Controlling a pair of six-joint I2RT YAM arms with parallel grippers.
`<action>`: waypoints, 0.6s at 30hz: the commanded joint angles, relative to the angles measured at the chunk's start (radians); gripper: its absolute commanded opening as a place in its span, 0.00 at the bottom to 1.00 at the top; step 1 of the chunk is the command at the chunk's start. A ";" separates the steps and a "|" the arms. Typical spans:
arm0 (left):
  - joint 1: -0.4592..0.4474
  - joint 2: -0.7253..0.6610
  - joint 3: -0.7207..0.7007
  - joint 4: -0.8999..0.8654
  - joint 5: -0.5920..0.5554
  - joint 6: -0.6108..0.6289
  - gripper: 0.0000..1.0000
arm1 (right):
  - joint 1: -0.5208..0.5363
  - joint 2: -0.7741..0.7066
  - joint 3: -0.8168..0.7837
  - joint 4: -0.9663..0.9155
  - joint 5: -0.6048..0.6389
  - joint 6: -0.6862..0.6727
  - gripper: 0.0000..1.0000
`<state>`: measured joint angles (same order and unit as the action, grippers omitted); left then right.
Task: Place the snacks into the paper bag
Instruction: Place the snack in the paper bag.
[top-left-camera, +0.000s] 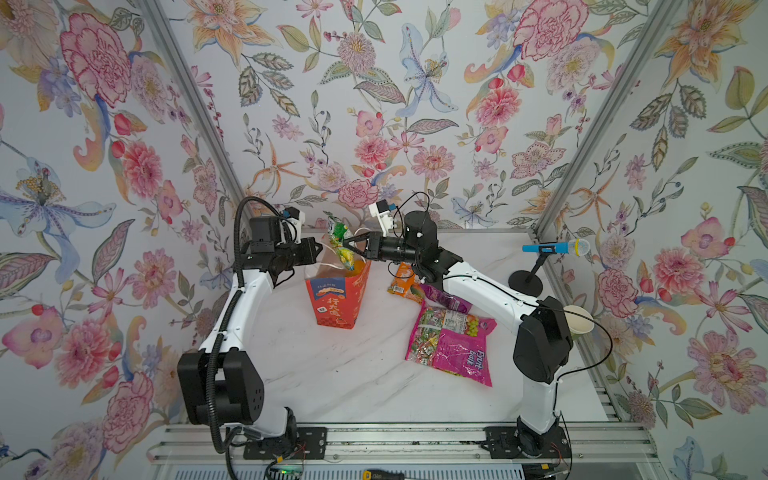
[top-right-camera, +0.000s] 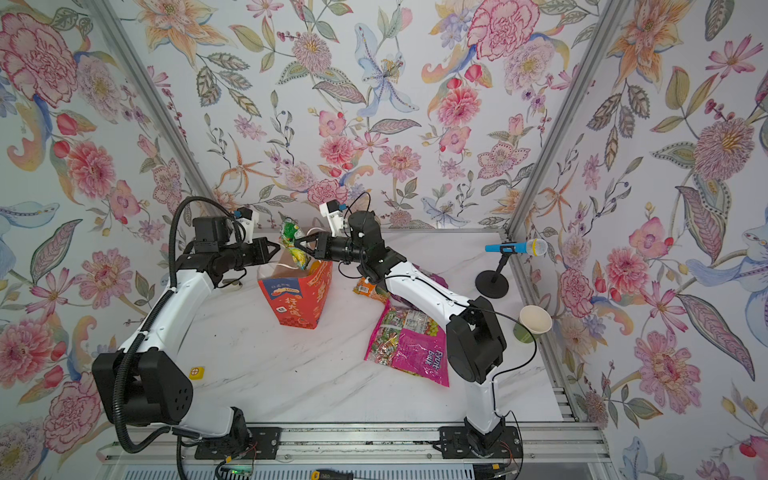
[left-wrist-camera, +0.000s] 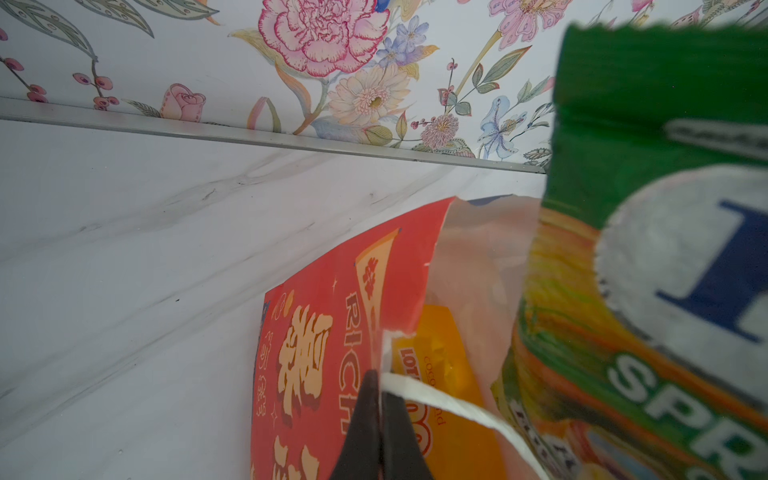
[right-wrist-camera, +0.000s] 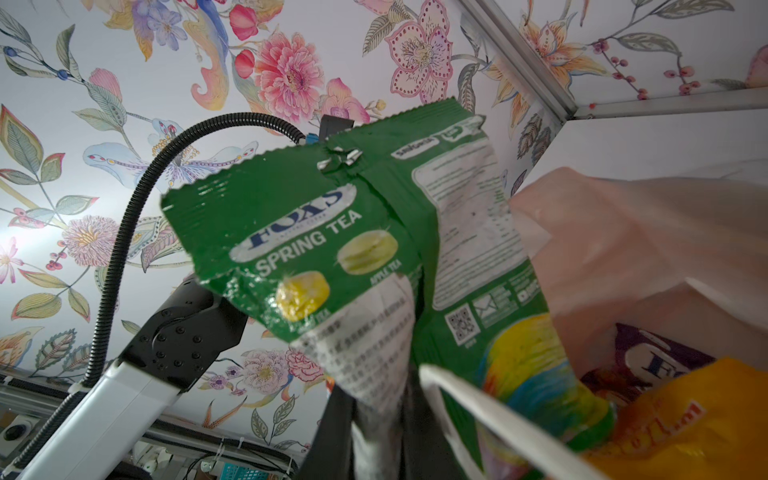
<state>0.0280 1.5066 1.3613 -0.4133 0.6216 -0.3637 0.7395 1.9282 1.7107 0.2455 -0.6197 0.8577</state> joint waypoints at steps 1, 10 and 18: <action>0.013 -0.034 -0.007 0.035 0.009 0.007 0.00 | -0.011 -0.073 -0.004 0.117 0.026 0.019 0.00; 0.013 -0.038 -0.007 0.032 0.005 0.011 0.00 | -0.009 -0.083 -0.061 0.122 0.067 0.027 0.00; 0.013 -0.037 -0.009 0.035 0.007 0.008 0.00 | -0.006 -0.089 -0.097 0.118 0.074 0.032 0.19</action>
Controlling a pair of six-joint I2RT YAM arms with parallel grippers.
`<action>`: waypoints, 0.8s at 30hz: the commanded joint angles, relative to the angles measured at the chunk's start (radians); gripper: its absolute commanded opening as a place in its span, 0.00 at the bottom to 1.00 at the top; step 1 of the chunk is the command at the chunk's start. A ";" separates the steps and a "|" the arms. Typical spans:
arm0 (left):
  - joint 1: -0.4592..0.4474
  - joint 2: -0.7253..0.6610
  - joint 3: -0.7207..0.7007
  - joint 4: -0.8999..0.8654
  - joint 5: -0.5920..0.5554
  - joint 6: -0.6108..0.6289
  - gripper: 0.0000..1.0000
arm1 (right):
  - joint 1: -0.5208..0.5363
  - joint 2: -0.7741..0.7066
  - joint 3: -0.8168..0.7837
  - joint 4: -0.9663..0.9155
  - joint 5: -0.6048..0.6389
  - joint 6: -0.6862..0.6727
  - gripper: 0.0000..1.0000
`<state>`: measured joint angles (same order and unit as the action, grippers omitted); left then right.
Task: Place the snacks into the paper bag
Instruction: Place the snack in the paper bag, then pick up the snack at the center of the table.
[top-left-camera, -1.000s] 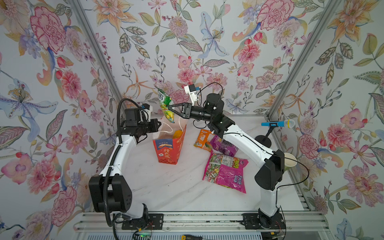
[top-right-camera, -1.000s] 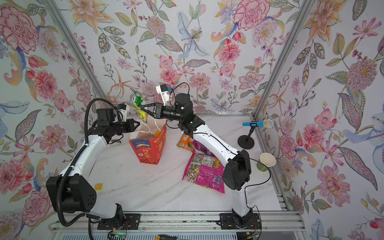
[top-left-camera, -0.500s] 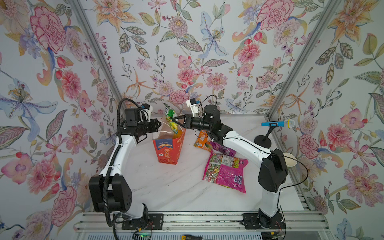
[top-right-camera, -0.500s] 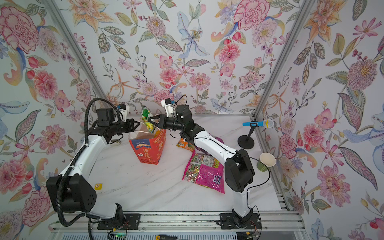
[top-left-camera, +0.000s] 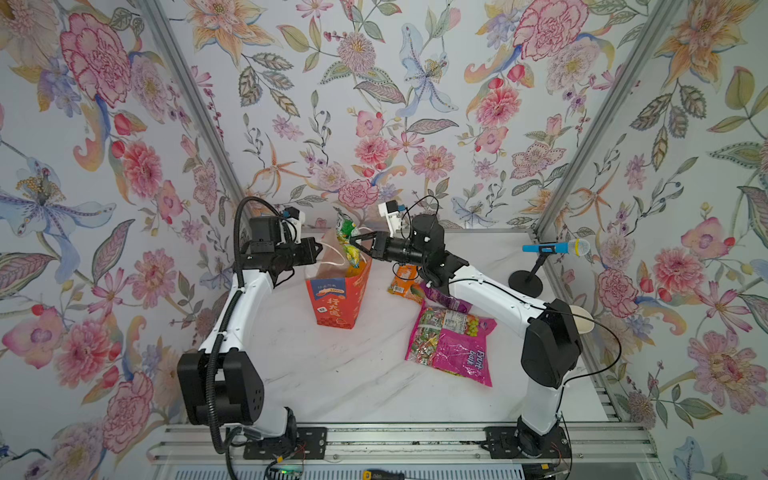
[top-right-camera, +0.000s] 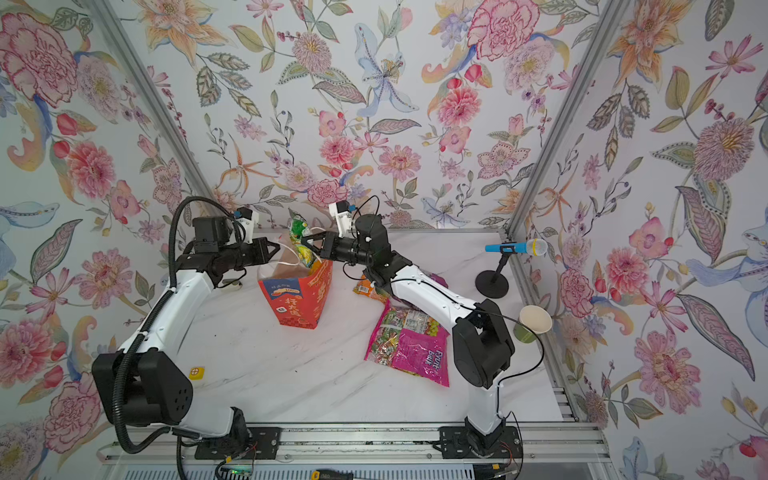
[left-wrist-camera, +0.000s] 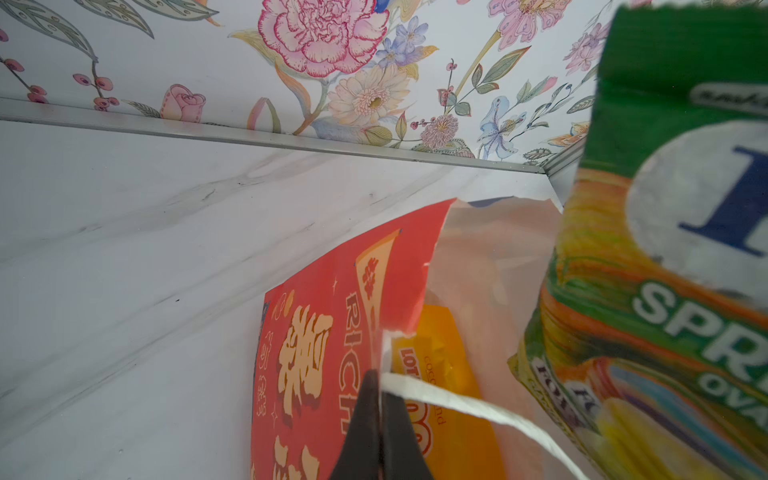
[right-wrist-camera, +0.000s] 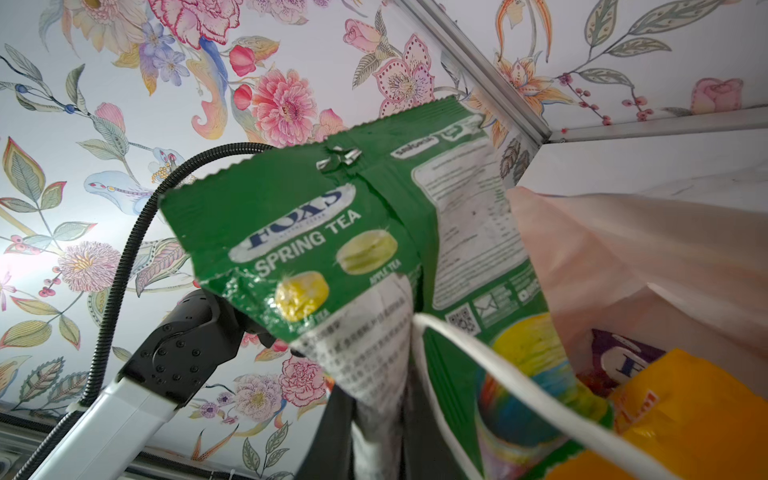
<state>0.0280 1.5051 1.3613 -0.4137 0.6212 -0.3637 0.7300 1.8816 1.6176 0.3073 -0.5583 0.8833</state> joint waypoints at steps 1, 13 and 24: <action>0.014 -0.037 -0.008 0.036 0.007 0.009 0.00 | 0.002 -0.044 -0.004 0.057 0.014 0.007 0.21; 0.013 -0.036 -0.008 0.034 0.008 0.011 0.00 | 0.001 -0.054 0.018 0.049 0.011 -0.016 0.44; 0.013 -0.036 -0.007 0.034 0.007 0.011 0.00 | 0.006 -0.104 0.265 -0.358 0.096 -0.369 0.48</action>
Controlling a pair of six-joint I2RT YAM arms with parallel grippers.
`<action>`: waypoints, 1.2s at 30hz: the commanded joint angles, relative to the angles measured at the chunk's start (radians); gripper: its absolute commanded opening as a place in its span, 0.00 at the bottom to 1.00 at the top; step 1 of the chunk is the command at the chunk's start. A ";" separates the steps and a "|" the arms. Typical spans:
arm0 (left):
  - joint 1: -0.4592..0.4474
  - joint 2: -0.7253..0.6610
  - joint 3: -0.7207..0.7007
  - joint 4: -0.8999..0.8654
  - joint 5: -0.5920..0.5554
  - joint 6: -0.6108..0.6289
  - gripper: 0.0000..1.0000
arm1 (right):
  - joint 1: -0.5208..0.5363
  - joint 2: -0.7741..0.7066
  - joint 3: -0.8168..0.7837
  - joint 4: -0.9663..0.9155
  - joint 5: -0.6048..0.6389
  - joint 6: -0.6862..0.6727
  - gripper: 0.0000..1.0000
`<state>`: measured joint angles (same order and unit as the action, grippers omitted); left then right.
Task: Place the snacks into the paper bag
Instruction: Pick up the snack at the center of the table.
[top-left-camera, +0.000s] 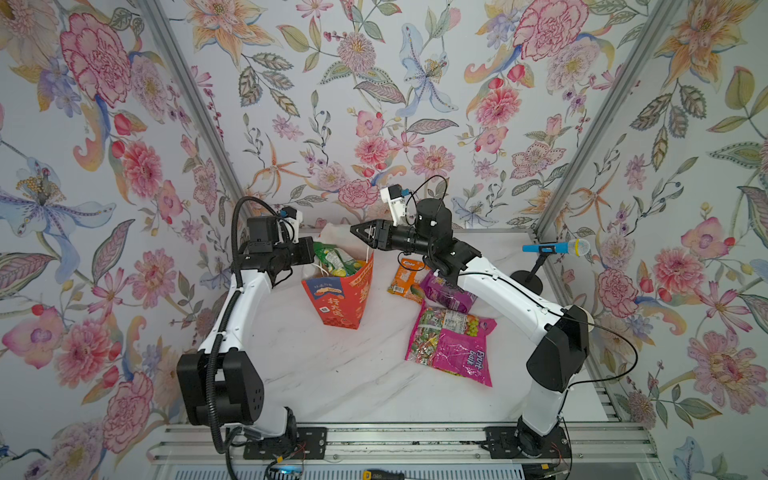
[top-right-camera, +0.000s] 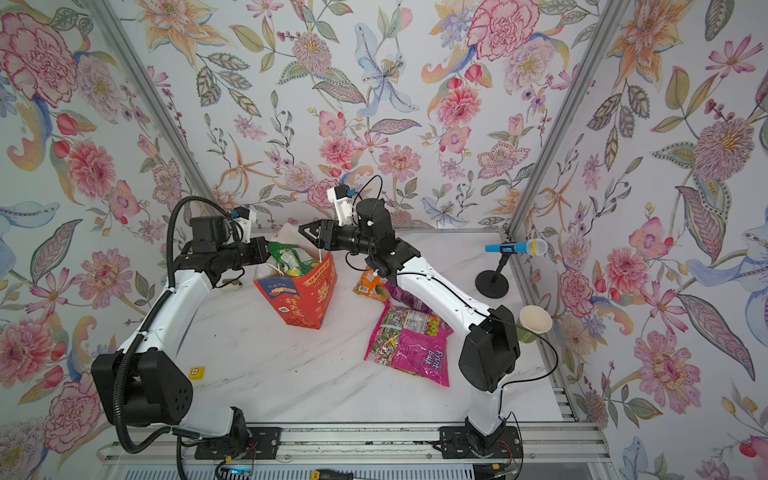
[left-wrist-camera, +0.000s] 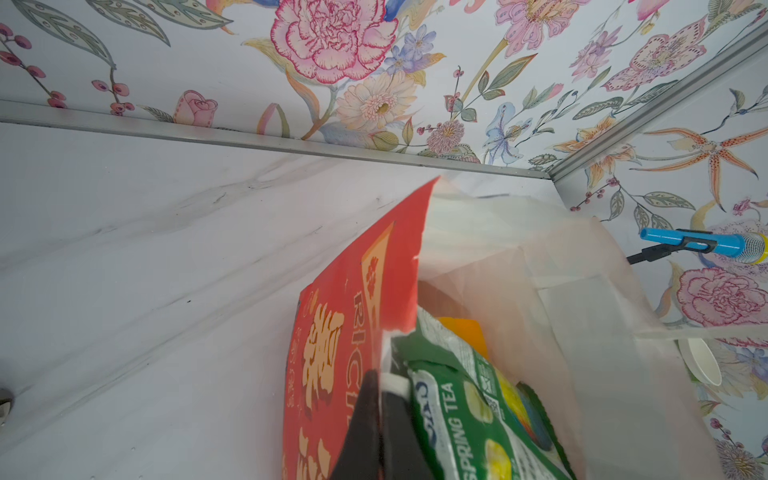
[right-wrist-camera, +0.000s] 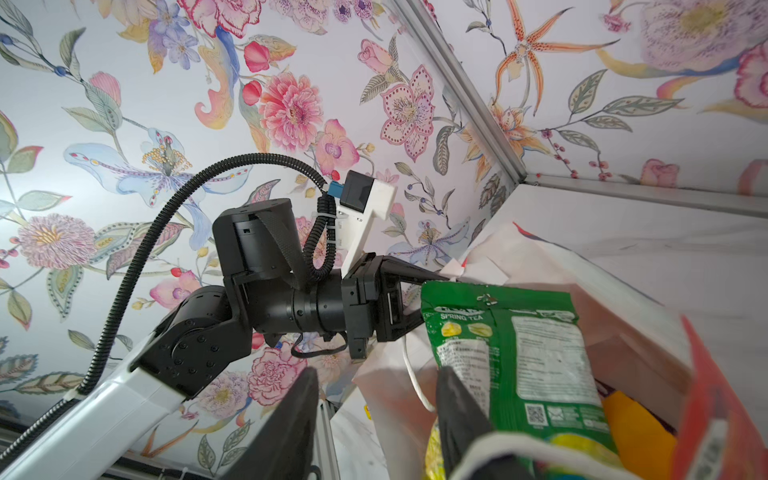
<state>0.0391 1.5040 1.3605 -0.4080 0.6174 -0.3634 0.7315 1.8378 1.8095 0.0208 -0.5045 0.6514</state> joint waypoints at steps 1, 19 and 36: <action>0.002 -0.034 -0.007 0.029 0.010 0.010 0.00 | 0.013 -0.058 0.092 -0.110 0.053 -0.172 0.48; 0.004 -0.035 0.000 0.026 0.008 0.011 0.00 | -0.182 -0.134 -0.328 0.369 -0.224 0.260 0.76; 0.002 -0.082 0.003 0.071 0.029 -0.029 0.00 | -0.182 -0.426 -0.352 -0.506 0.334 -0.376 0.81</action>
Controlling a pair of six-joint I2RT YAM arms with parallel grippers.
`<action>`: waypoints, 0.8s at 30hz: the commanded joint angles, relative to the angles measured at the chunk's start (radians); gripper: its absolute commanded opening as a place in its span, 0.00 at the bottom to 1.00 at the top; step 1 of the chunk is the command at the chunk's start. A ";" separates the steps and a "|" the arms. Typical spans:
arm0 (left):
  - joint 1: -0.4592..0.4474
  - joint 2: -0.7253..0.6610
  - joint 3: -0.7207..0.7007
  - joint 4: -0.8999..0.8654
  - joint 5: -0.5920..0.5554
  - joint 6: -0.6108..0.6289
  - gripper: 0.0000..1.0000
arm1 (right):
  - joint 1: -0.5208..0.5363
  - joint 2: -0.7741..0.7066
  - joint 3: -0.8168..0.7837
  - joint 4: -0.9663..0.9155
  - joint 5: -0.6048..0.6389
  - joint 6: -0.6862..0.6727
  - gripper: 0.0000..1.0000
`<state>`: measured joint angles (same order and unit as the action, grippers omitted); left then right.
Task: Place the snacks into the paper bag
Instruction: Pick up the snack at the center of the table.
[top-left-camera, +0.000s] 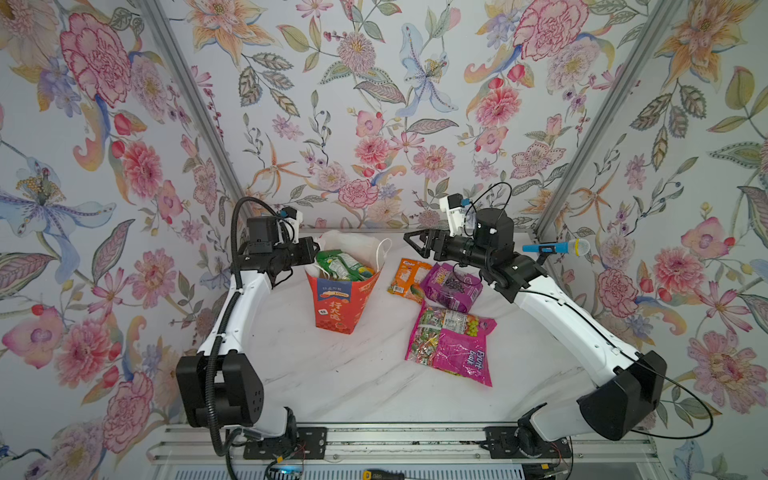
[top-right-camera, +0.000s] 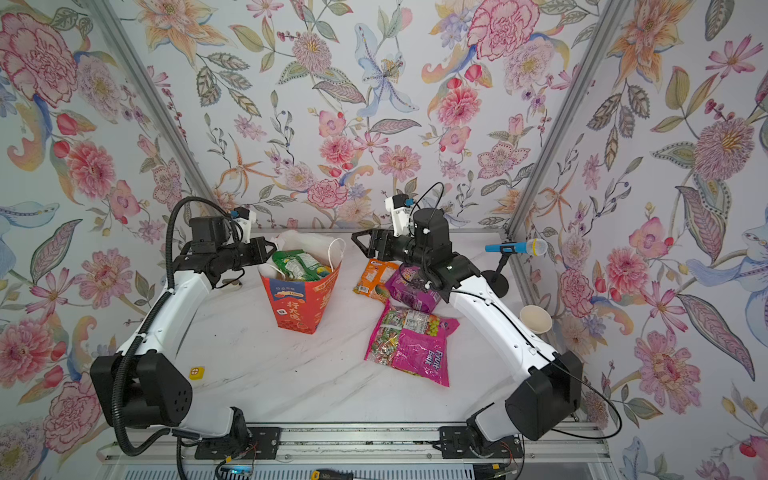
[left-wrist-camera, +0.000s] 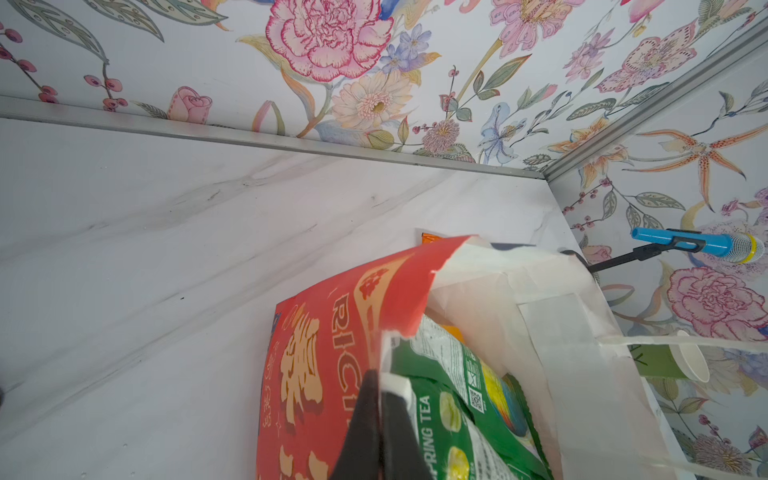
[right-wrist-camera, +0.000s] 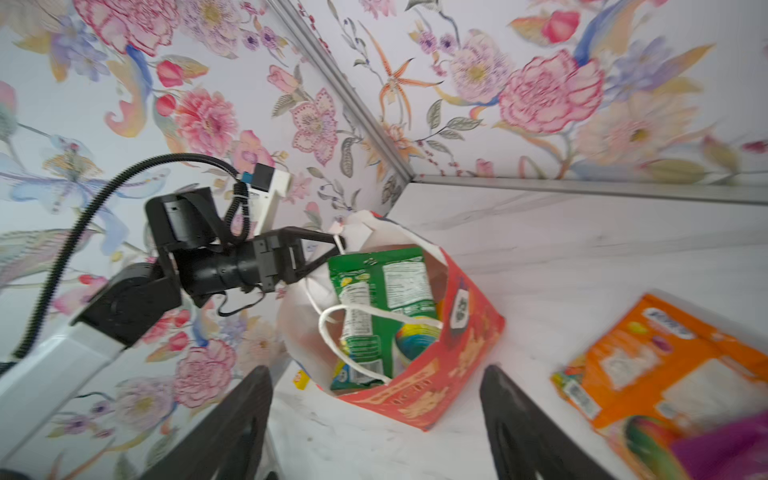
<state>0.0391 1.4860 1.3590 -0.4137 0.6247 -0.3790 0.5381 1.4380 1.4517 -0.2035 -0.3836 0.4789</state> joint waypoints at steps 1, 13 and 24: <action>0.004 -0.064 0.005 0.072 0.011 -0.010 0.00 | 0.020 -0.036 -0.004 -0.347 0.268 -0.239 0.81; -0.018 0.008 0.015 0.009 -0.055 0.010 0.00 | 0.254 -0.093 -0.346 -0.539 0.570 -0.266 0.88; -0.016 -0.009 -0.005 0.054 -0.026 -0.005 0.00 | 0.471 0.050 -0.468 -0.570 0.696 -0.180 0.99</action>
<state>0.0261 1.4773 1.3518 -0.3981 0.5728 -0.3824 0.9596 1.4487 1.0058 -0.7410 0.2443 0.2584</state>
